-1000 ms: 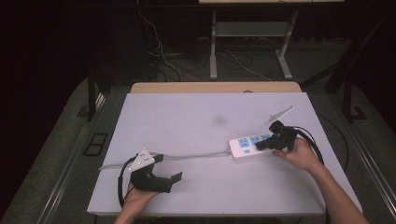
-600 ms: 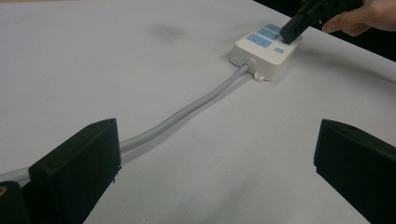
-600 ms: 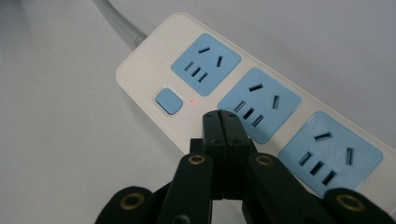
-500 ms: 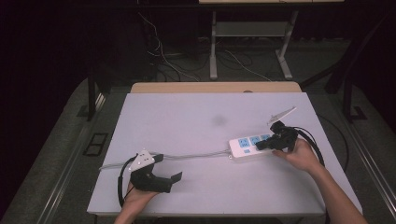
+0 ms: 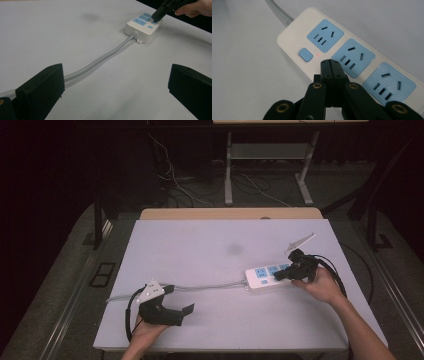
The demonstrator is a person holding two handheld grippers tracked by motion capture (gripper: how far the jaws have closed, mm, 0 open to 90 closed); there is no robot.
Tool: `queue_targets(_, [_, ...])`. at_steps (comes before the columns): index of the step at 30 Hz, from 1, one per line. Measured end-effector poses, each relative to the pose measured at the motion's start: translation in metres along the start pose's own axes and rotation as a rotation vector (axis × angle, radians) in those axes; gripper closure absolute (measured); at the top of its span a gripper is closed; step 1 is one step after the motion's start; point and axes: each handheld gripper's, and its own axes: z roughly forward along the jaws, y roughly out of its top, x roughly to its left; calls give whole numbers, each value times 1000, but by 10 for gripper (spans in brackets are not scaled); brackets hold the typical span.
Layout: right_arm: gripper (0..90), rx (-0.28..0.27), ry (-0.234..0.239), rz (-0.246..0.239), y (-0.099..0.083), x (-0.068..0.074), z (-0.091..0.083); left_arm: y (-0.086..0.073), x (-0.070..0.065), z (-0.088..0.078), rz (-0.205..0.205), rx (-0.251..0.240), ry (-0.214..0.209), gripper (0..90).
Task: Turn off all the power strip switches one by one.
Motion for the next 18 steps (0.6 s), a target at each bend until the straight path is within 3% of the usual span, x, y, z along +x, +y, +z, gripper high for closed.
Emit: queue_targets(18, [900,-9,7,-22,18,11,-16,0,0,-1,0,-1,1,0])
